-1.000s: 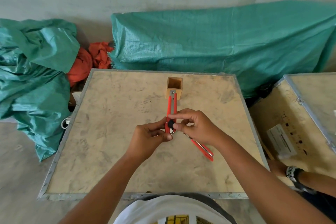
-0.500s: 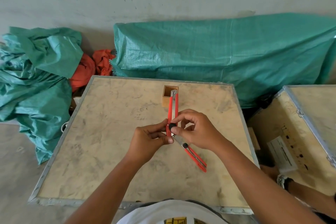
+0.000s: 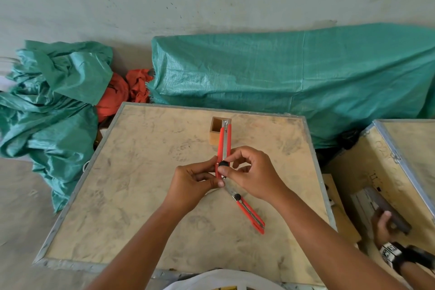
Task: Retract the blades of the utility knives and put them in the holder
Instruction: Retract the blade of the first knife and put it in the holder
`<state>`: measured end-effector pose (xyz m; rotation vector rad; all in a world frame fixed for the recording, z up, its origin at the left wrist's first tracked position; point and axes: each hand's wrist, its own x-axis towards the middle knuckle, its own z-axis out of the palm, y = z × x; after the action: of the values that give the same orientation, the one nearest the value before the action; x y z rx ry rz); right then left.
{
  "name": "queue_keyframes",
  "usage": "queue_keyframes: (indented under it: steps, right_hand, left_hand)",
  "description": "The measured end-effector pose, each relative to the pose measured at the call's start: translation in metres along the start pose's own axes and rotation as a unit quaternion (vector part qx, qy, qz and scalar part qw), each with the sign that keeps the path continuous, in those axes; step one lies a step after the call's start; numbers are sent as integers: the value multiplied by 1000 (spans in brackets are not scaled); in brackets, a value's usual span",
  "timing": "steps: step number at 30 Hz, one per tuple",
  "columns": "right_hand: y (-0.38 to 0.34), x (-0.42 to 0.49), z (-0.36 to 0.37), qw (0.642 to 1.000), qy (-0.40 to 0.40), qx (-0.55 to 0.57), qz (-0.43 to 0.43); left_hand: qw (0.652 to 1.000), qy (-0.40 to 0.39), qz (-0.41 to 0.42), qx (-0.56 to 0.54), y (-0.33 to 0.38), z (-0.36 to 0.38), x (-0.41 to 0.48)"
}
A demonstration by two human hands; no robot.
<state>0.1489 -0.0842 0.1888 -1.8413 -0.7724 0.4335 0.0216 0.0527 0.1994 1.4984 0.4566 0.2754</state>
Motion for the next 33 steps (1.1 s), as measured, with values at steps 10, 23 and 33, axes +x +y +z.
queue_keyframes:
  steps: [10, 23, 33]
  right_hand:
    - [23, 51, -11, 997, 11, 62, 47]
    - [83, 183, -19, 994, 39, 53, 82]
    - [138, 245, -3, 991, 88, -81, 55]
  left_hand:
    - [999, 2, -6, 48, -12, -2, 53]
    - [990, -15, -48, 130, -40, -11, 200]
    - [969, -29, -32, 243, -76, -14, 283]
